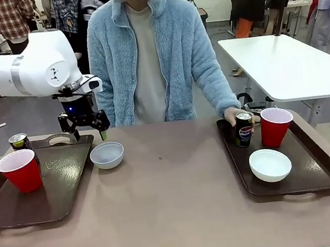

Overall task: Prepare tableware on both trays.
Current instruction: Pick up a Picnic Bowl from the table and place it on a Handle tray.

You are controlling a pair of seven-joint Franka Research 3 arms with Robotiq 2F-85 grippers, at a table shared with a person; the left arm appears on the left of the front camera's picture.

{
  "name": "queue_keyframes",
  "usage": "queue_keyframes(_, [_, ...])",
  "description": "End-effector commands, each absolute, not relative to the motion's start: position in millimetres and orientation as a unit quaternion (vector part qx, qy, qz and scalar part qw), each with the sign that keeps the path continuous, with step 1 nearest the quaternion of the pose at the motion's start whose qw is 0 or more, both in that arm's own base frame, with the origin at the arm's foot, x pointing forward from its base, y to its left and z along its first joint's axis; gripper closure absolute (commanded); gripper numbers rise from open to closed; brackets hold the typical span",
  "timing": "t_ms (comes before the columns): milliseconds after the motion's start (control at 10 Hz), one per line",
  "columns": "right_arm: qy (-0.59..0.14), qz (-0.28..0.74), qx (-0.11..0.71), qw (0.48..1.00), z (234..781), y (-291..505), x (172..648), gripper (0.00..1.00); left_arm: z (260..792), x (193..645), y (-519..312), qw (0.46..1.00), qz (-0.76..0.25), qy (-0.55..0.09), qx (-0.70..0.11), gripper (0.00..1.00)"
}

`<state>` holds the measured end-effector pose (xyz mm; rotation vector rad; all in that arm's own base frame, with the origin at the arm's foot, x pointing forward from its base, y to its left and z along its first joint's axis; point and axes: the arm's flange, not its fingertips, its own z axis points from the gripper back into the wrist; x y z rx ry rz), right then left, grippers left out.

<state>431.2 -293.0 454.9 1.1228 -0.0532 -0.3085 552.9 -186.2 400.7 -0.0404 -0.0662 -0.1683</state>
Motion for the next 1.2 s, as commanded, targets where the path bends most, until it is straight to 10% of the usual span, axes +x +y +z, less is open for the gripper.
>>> queue_keyframes(0, [-0.023,-0.146,0.533,0.833,456.7,-294.2,432.8,0.07,389.0,559.3,-198.9,0.997,-0.064,-0.035,0.007,0.0])
queue_keyframes(700, [-0.023,-0.146,0.533,0.833,456.7,-294.2,432.8,0.07,348.9,562.8,-197.2,0.997,-0.073,-0.016,-0.009,0.02])
queue_keyframes(1100, [-0.023,-0.146,0.533,0.833,456.7,-294.2,432.8,0.07,341.2,564.1,-197.1,0.997,-0.082,-0.001,-0.002,0.39])
